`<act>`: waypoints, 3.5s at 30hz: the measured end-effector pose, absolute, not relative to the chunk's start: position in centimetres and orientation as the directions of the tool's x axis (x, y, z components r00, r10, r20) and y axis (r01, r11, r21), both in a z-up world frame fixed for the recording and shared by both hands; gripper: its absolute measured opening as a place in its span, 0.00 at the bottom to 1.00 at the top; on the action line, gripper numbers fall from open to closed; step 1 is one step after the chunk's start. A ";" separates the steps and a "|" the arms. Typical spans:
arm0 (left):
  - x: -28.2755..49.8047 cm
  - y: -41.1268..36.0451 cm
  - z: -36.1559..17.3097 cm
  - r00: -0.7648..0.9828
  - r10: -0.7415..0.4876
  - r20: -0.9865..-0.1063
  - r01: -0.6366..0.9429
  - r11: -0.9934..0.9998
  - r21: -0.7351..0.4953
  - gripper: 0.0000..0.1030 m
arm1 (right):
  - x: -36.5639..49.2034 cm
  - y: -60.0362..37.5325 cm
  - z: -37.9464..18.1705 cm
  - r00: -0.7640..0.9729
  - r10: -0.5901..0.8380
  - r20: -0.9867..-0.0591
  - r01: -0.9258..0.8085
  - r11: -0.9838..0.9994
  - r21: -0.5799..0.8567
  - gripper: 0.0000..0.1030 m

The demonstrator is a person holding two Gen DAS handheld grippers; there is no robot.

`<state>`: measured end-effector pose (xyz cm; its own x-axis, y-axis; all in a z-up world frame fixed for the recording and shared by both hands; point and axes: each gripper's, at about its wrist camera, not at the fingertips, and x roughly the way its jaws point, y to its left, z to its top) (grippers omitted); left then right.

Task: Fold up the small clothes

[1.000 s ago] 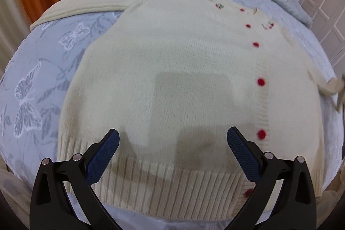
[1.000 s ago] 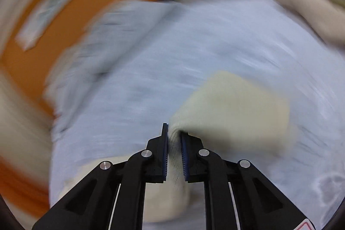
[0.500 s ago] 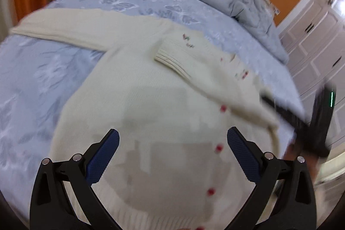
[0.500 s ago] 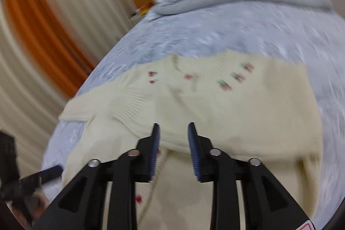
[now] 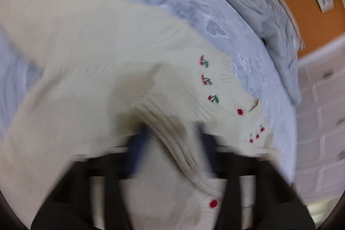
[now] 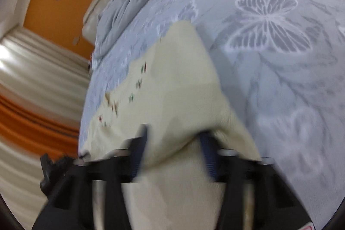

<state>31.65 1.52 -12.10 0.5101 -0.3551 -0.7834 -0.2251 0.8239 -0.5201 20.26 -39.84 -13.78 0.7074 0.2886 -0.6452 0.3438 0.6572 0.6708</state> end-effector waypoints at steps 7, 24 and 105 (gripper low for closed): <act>30.7 1.3 -9.0 0.622 -0.421 -0.660 -0.058 0.816 -0.575 0.11 | 17.3 -40.7 -11.0 0.838 0.158 -0.523 0.299 0.669 0.681 0.08; 27.6 2.6 -17.1 0.667 -0.432 -0.607 -0.030 0.799 -0.601 0.15 | 24.0 -35.2 -13.3 0.615 -0.004 -0.789 0.316 0.918 0.242 0.10; 26.5 10.1 -15.1 0.710 -0.224 -0.668 -0.215 0.834 -0.508 0.56 | 20.9 -33.2 -14.5 0.647 0.211 -0.732 0.345 0.776 0.528 0.08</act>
